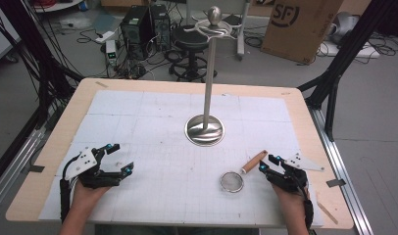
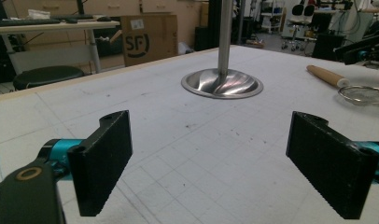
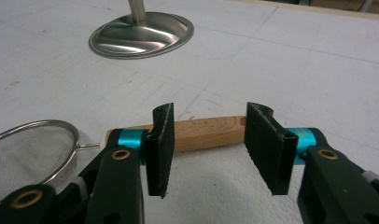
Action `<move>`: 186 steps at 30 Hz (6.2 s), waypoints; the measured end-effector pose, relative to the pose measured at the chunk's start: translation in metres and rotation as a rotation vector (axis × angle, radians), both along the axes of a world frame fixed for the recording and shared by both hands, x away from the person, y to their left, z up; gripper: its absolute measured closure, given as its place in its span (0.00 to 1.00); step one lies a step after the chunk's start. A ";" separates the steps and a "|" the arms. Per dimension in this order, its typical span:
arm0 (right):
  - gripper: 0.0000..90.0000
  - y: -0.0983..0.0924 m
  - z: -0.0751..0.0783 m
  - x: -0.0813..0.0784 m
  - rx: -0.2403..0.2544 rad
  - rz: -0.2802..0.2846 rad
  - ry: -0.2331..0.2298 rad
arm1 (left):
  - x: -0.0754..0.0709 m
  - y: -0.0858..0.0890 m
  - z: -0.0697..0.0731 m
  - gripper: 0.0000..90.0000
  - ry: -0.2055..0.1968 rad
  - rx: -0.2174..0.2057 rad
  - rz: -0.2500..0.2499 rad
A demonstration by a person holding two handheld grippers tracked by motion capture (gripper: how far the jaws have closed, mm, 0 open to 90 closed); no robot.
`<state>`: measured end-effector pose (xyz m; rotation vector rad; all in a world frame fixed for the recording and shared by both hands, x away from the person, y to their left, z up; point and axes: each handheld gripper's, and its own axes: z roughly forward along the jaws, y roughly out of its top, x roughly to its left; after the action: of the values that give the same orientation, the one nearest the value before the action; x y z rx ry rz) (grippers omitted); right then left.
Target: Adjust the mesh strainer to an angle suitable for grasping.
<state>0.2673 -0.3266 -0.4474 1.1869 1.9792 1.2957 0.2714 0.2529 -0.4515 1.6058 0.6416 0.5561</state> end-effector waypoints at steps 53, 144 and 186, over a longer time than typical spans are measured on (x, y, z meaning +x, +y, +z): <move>0.99 0.017 0.007 0.043 -0.234 -0.111 0.270 | 0.000 0.001 0.000 0.17 0.003 -0.008 -0.002; 0.99 0.102 0.034 -0.002 -0.285 0.298 0.210 | 0.001 0.001 0.000 0.17 0.006 -0.012 0.004; 0.99 0.120 0.020 0.063 -0.372 0.209 0.311 | 0.002 0.002 0.000 0.17 0.016 -0.022 0.007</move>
<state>0.3301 -0.2069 -0.4275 1.0674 2.4906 0.8111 0.2731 0.2552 -0.4515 1.5891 0.6640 0.5399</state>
